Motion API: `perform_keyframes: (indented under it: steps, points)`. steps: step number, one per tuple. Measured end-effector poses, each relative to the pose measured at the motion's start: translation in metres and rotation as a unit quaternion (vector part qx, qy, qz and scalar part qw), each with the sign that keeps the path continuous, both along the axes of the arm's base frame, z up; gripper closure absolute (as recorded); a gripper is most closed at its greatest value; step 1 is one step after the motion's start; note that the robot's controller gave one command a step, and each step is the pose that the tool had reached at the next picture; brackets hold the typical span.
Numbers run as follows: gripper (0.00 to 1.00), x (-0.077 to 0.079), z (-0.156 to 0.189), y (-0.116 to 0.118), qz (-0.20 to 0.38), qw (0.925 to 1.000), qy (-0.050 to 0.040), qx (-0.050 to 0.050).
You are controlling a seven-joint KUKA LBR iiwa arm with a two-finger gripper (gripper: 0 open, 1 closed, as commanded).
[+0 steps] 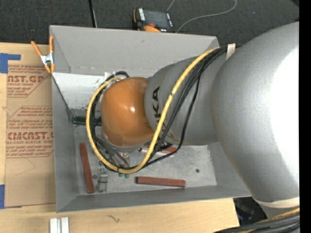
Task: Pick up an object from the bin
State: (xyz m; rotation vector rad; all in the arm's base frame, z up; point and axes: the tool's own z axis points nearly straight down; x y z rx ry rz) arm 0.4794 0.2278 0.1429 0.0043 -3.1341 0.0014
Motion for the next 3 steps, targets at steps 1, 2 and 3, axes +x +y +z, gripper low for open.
perform_keyframes:
  steps: [1, 2, 3]
  points:
    - [0.00, 0.042, 0.009, -0.060, -0.038, 0.9993, -0.0056, 0.000]
    - [0.00, 0.017, -0.078, -0.136, -0.062, 0.9981, 0.0003, -0.002]
    - [0.00, 0.023, -0.074, -0.241, -0.040, 0.9992, -0.0034, -0.002]
